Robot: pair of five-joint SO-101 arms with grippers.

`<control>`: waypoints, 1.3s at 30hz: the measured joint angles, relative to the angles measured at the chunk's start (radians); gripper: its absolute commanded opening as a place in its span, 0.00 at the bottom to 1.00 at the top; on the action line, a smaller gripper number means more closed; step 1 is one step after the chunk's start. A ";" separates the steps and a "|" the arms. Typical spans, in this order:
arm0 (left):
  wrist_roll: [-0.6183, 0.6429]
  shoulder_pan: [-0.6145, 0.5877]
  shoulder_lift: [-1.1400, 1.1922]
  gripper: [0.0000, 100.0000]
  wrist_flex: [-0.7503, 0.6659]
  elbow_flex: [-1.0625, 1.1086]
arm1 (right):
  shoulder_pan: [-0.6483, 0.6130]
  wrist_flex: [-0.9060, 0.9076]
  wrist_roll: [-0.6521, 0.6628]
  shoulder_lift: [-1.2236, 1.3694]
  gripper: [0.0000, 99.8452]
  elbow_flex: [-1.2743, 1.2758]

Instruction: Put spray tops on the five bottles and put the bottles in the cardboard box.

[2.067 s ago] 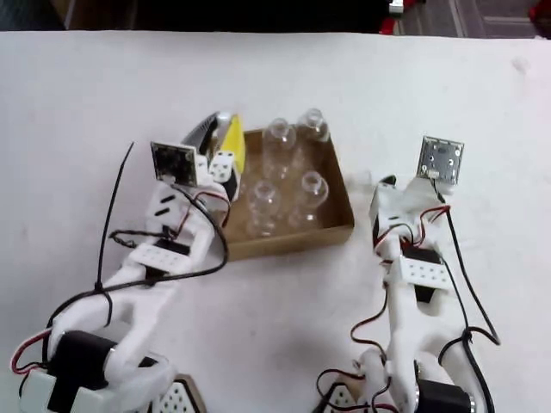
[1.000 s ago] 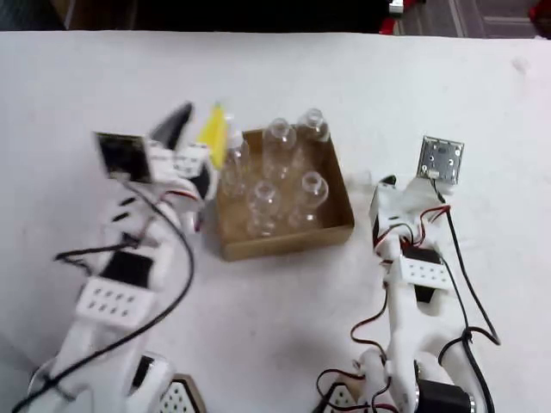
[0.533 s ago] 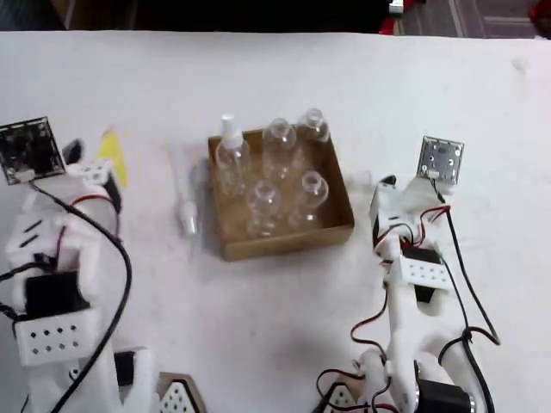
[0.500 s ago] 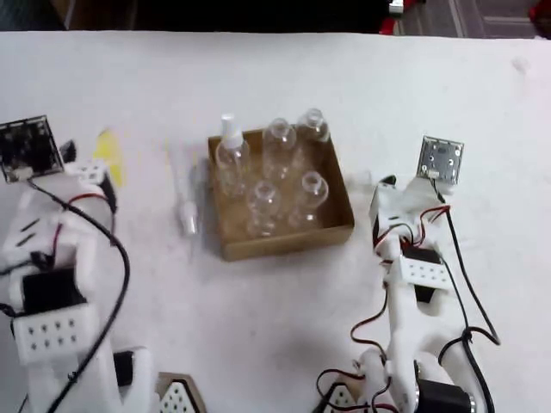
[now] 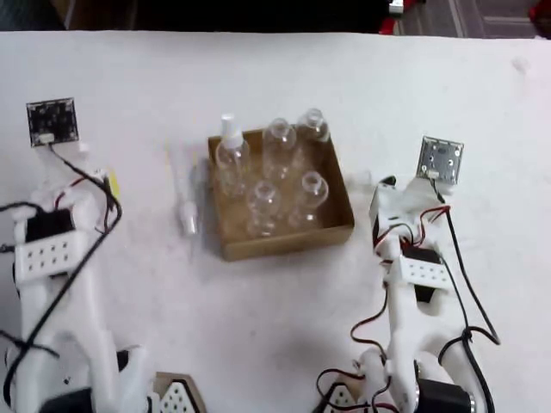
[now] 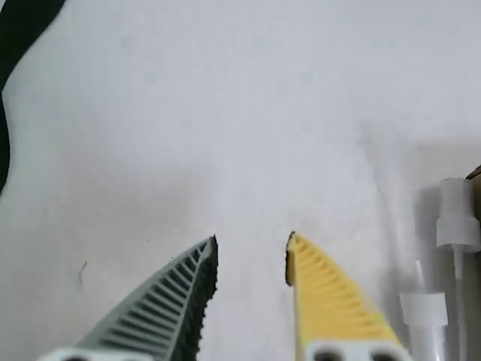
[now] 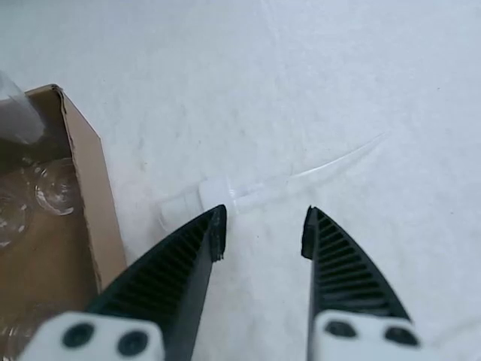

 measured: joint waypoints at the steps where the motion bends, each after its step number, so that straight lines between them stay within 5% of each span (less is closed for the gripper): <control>1: -0.005 0.000 0.035 0.16 0.011 -0.025 | 0.000 0.000 0.000 0.000 0.14 0.000; 10: -0.379 0.000 0.427 0.18 0.385 -0.420 | 0.000 0.000 0.000 0.000 0.14 0.000; 20: -0.209 0.114 0.663 0.14 0.457 -0.698 | 0.000 0.000 0.000 0.000 0.14 0.000; 23: -0.115 0.164 0.695 0.01 0.423 -0.733 | 0.000 0.000 0.000 0.000 0.14 0.000; 26: -0.081 0.209 0.727 0.08 0.345 -0.744 | 0.000 0.000 0.000 0.000 0.14 0.000; 39: 0.020 0.328 0.948 0.03 -0.103 -0.744 | 0.000 0.000 0.000 0.006 0.14 0.000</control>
